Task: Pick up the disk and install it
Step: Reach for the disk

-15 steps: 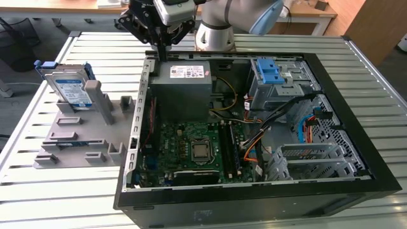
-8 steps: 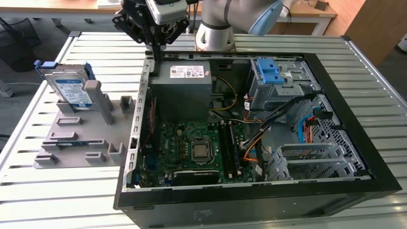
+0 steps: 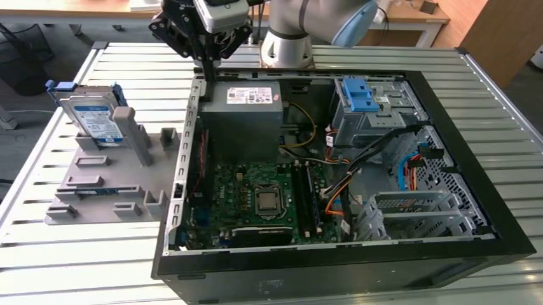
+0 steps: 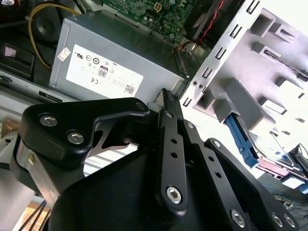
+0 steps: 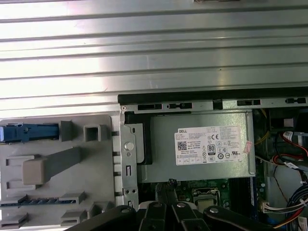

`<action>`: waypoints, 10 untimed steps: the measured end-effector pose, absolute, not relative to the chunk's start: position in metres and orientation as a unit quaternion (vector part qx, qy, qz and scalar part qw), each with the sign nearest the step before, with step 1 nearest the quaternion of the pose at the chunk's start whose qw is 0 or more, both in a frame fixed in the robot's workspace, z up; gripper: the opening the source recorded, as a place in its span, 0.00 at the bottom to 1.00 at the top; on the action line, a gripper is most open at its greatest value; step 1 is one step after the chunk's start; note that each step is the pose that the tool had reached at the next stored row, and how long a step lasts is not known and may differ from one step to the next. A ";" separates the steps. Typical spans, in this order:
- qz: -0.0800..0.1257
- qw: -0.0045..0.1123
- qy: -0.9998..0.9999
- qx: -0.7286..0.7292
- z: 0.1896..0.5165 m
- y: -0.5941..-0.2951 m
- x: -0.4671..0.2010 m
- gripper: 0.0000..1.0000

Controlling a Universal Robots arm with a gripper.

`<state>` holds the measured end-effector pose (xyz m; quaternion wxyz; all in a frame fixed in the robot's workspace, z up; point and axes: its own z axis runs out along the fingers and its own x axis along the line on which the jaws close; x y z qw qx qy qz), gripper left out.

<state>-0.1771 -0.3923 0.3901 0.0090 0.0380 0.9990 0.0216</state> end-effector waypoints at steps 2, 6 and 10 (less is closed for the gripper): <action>0.022 0.009 0.999 0.038 0.390 -0.392 -0.179 0.11; 0.022 0.009 0.999 0.038 0.390 -0.392 -0.184 0.11; 0.022 0.009 0.999 0.038 0.390 -0.392 -0.187 0.11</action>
